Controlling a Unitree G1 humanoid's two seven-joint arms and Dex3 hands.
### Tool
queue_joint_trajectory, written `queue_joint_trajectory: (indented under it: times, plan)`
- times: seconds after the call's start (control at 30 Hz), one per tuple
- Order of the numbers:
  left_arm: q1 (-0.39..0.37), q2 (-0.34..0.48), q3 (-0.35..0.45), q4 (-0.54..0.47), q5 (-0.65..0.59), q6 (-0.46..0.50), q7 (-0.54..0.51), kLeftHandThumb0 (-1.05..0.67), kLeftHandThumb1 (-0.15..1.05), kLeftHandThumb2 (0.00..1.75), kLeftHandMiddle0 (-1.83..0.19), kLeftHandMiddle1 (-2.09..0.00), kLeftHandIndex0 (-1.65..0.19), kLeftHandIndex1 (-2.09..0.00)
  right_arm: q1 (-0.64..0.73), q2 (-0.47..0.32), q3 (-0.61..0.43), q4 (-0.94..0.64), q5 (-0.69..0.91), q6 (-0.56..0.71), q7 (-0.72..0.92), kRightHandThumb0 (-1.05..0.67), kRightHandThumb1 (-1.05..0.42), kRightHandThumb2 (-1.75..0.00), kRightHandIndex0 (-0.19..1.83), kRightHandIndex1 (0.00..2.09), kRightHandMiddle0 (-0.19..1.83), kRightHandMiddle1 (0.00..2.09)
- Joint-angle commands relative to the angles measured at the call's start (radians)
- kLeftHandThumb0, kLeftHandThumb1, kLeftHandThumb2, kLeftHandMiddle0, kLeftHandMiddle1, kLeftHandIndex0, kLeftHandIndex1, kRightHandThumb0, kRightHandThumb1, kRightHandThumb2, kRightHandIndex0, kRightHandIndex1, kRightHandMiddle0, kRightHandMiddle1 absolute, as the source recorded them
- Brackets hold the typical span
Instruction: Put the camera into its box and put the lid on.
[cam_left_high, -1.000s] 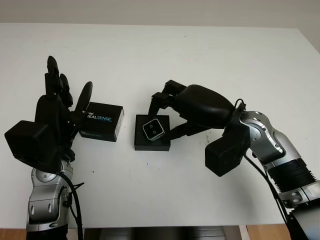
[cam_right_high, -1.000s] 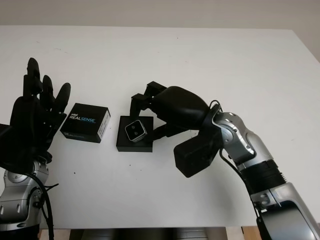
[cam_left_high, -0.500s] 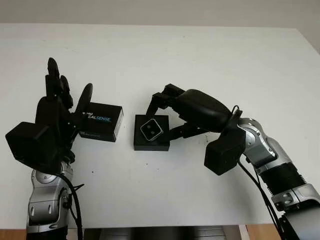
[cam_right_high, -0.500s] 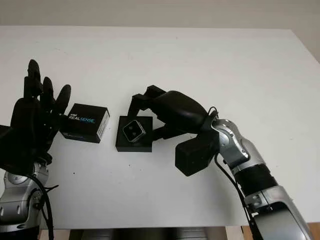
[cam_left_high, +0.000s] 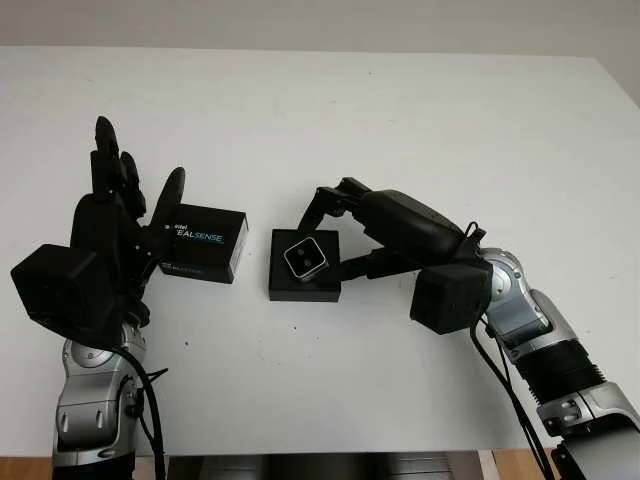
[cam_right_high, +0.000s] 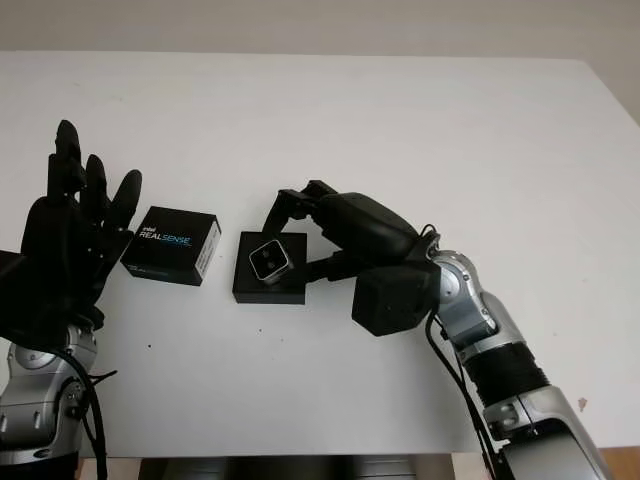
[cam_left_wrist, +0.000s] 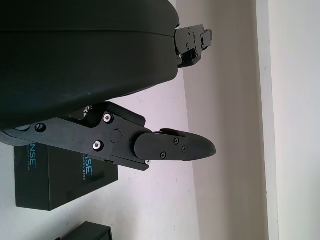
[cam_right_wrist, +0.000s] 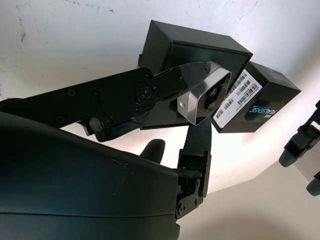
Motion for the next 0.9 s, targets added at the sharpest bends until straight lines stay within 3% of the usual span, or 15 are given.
queue_joint_trajectory:
  times: [0.0,0.3,0.87]
  plan:
    - [0.003,0.002,0.003,-0.014,0.001,-0.003,0.001,-0.5,1.05,0.29,0.14,-0.05,0.15,-0.05,0.026,-0.001,0.007,-0.023,0.007,0.018,0.023,-0.44,-1.03,-0.06,-0.09,1.15,0.3,1.93]
    - [0.002,0.003,0.003,-0.009,-0.007,-0.007,-0.006,-0.5,1.05,0.3,0.15,-0.05,0.16,-0.05,0.023,0.014,-0.03,-0.065,0.097,0.084,0.076,-0.43,-1.03,-0.06,-0.11,1.21,0.26,2.0]
    - [0.007,0.009,0.001,-0.007,0.003,-0.004,-0.013,-0.51,1.05,0.31,0.15,-0.05,0.16,-0.05,0.059,0.073,-0.07,-0.069,0.185,0.066,0.041,-0.43,-1.05,-0.08,-0.07,1.05,0.23,1.93]
